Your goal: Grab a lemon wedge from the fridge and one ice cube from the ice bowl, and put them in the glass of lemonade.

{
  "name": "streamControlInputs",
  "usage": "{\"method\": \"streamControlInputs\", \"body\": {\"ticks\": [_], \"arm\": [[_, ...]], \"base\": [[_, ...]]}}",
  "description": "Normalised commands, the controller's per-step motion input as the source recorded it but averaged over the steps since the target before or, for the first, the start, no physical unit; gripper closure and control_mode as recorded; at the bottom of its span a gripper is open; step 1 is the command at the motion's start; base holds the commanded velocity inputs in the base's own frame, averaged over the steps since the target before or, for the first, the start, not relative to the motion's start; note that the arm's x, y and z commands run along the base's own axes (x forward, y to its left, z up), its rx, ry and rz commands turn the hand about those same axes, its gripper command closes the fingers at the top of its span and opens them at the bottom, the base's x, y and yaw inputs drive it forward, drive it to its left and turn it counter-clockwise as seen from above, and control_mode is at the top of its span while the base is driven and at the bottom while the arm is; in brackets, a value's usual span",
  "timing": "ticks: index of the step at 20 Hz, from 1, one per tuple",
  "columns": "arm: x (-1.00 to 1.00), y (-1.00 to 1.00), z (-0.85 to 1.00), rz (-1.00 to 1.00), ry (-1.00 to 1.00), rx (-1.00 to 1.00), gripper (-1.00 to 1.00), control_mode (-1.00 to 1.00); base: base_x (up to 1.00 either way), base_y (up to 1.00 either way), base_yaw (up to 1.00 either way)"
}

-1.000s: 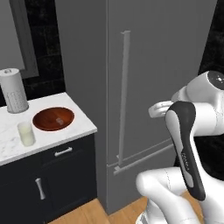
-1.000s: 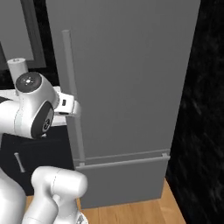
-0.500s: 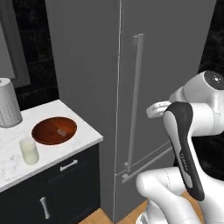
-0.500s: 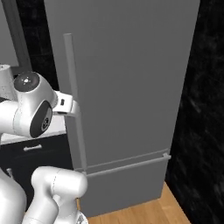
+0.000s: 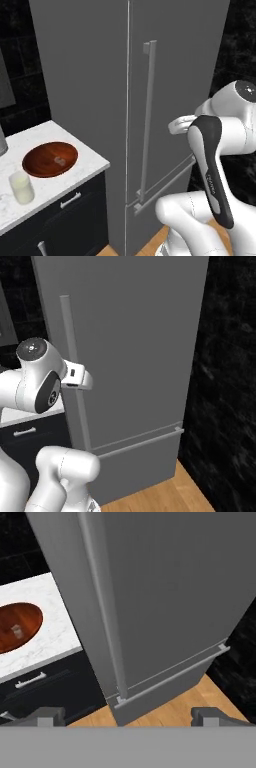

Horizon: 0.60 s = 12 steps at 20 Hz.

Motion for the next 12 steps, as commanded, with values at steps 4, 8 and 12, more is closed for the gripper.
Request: {"method": "streamControlInputs", "body": {"ticks": [4,8,12], "arm": [[0.00,0.00,0.00,0.00,0.00,0.00,-1.00,1.00],[0.00,0.00,0.00,0.00,0.00,0.00,-1.00,1.00],[0.00,0.00,0.00,0.00,0.00,0.00,-1.00,1.00]], "base": [[-0.45,0.14,-0.01],[-0.47,0.38,0.00],[-0.12,0.44,0.00]]}}
